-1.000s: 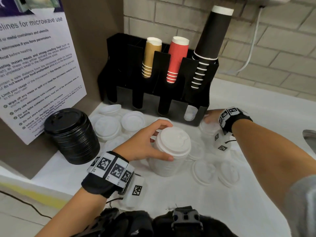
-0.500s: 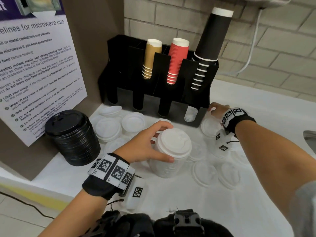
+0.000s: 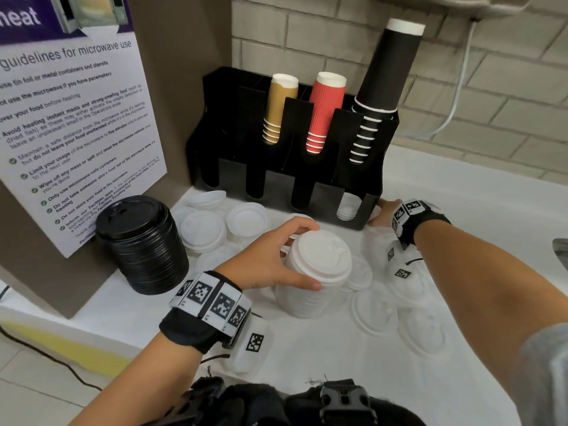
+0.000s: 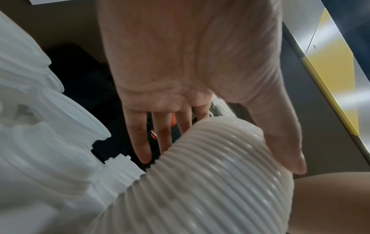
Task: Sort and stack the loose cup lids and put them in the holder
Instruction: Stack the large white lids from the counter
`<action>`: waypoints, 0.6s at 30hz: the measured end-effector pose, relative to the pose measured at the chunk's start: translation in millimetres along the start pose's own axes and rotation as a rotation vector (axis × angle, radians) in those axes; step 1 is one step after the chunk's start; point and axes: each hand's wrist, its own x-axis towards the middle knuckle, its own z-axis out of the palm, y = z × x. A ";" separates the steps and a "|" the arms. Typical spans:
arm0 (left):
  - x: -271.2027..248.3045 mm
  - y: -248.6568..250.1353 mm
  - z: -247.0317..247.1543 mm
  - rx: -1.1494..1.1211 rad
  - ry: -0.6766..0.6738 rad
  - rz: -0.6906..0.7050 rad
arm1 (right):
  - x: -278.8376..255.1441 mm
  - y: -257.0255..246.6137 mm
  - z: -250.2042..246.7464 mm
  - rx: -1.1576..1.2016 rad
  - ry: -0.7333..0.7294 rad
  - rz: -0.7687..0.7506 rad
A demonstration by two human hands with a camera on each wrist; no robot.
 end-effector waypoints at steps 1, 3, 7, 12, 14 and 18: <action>0.3 -0.4 -0.2 0.003 0.001 -0.003 | 1.1 2.8 -1.4 0.019 0.012 0.000; 0.2 -0.5 -0.3 0.003 -0.002 -0.005 | 1.4 8.3 -6.5 0.146 0.024 0.026; -0.3 -0.3 -0.2 -0.010 -0.002 -0.008 | -4.7 20.2 -26.7 0.719 0.072 0.124; -2.0 -1.4 0.9 -0.025 0.018 -0.009 | -55.0 18.3 -54.0 1.130 0.155 0.054; -2.7 -2.6 2.5 -0.034 0.038 -0.003 | -84.2 8.9 -56.9 1.195 0.148 -0.048; -3.0 -4.3 5.0 -0.041 0.053 0.021 | -147.7 -17.0 -48.1 1.256 0.115 -0.287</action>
